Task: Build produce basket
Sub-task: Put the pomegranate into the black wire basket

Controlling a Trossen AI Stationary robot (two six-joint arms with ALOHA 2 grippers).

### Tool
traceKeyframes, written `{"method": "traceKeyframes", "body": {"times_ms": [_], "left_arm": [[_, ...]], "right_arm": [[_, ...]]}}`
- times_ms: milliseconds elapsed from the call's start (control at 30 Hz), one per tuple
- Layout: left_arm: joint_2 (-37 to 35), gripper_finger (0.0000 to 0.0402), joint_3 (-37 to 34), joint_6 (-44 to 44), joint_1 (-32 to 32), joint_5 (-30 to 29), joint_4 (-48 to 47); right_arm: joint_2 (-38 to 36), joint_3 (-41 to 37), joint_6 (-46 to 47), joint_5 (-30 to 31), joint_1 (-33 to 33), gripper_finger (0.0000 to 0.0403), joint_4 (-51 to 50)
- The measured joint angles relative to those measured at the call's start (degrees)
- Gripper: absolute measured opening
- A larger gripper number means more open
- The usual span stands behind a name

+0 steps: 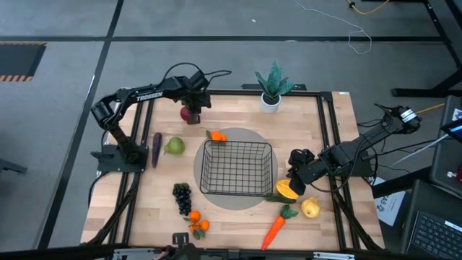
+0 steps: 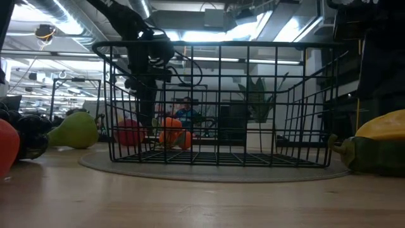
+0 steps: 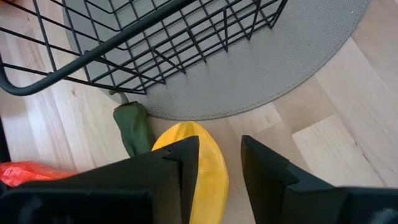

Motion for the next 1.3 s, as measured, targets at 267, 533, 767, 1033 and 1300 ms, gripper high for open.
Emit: {"method": "traceKeyframes", "body": {"times_ms": [267, 533, 767, 1033, 1300], "left_arm": [[3.1, 0.0046, -0.01, 0.12, -0.16, 0.85, 0.98], [4.47, 0.0046, -0.09, 0.9, -0.26, 0.67, 0.08], [4.47, 0.0046, -0.09, 5.15, -0.27, 0.43, -0.03], [4.47, 0.0046, -0.09, 5.15, -0.27, 0.39, -0.4], [4.47, 0.0046, -0.09, 4.46, -0.17, 0.23, -0.38]], "right_arm": [[0.0, 0.02, 0.02, 0.0, 0.0, 0.011, 0.0], [0.0, 0.02, 0.02, -0.13, 0.0, 0.011, 0.0], [0.0, 0.02, 0.04, -0.66, 0.0, 0.011, 0.0], [0.02, 0.02, 0.07, -1.57, 0.0, 0.011, 0.02], [0.02, 0.02, 0.07, -1.64, 0.0, 0.011, 0.02]]}}
